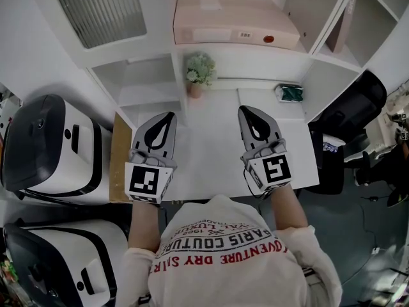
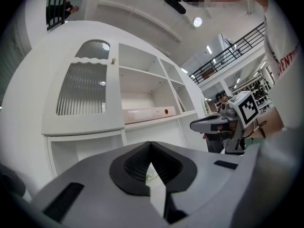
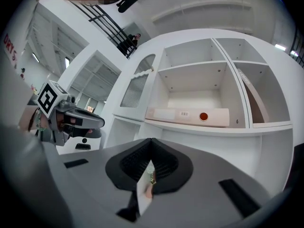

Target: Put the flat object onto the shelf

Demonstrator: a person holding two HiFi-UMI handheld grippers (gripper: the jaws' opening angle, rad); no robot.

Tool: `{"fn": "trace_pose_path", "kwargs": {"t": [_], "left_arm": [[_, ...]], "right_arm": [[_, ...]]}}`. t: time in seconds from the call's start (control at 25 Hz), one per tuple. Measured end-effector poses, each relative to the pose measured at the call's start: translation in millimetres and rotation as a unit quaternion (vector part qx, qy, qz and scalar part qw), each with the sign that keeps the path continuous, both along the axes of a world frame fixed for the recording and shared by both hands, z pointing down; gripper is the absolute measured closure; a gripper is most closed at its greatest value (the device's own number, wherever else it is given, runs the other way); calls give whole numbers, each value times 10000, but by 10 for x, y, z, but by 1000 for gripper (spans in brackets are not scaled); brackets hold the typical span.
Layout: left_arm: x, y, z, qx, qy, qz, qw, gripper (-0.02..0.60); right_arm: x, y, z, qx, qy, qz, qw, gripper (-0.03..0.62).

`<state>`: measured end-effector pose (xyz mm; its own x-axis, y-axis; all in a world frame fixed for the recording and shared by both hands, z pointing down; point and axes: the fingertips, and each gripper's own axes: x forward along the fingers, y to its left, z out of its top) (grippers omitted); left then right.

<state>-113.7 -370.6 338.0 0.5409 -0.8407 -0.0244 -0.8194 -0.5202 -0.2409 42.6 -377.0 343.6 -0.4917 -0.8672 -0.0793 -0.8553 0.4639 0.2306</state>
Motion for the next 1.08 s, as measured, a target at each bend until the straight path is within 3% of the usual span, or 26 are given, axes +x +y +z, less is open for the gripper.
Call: {"fn": "trace_pose_path", "kwargs": {"t": [0.24, 0.88, 1.08], "left_arm": [[32, -15, -16, -6, -7, 26, 10000, 571], [71, -32, -105, 25, 56, 131, 9999, 571], [72, -15, -220, 22, 461, 324, 9984, 571]], "right_arm": [[47, -119, 14, -247, -86, 100, 9996, 568], [42, -176, -180, 201, -92, 191, 9996, 568], [2, -184, -199, 381, 98, 69, 9992, 568]]}}
